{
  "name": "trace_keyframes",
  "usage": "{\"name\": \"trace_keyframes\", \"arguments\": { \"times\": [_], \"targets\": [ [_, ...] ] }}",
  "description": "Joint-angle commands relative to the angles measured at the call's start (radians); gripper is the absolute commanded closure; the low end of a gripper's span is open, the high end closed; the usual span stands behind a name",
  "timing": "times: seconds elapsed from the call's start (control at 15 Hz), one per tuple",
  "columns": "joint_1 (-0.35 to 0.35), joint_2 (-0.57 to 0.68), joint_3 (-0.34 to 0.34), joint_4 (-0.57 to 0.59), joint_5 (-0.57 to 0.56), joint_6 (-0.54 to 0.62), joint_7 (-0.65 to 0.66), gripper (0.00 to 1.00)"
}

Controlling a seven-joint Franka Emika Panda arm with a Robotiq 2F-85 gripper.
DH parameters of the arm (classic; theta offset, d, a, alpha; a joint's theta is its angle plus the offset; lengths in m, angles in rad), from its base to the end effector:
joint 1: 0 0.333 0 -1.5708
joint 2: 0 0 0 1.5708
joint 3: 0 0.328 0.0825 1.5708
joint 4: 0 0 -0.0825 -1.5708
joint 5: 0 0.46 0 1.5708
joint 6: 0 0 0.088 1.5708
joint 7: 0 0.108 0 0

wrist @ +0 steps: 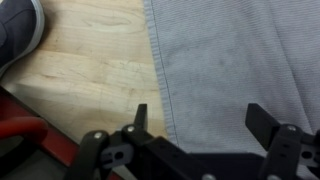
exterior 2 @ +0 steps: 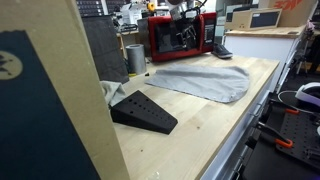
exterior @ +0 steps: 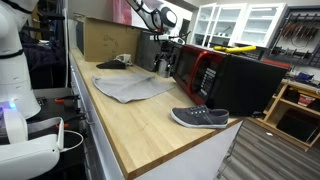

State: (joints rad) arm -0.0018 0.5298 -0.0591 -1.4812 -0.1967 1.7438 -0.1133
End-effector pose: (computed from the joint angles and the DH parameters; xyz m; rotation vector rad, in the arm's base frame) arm 0.7434 -0.0573 0.3283 2.9126 0.1700 -0.4180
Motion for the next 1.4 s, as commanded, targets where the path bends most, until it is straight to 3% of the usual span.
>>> {"name": "trace_keyframes", "arguments": {
  "times": [0.0, 0.2, 0.6, 0.93, 1.33],
  "targets": [
    [-0.008, 0.0, 0.01, 0.005, -0.005, -0.005, 0.003, 0.0],
    [-0.012, 0.001, 0.012, -0.005, 0.008, 0.026, 0.015, 0.0],
    [-0.035, 0.002, 0.017, -0.164, 0.134, 0.384, 0.111, 0.0],
    [-0.033, -0.049, 0.013, -0.324, 0.174, 0.643, 0.121, 0.0],
    [-0.04, -0.064, 0.016, -0.404, 0.216, 0.825, 0.128, 0.0]
  ]
}}
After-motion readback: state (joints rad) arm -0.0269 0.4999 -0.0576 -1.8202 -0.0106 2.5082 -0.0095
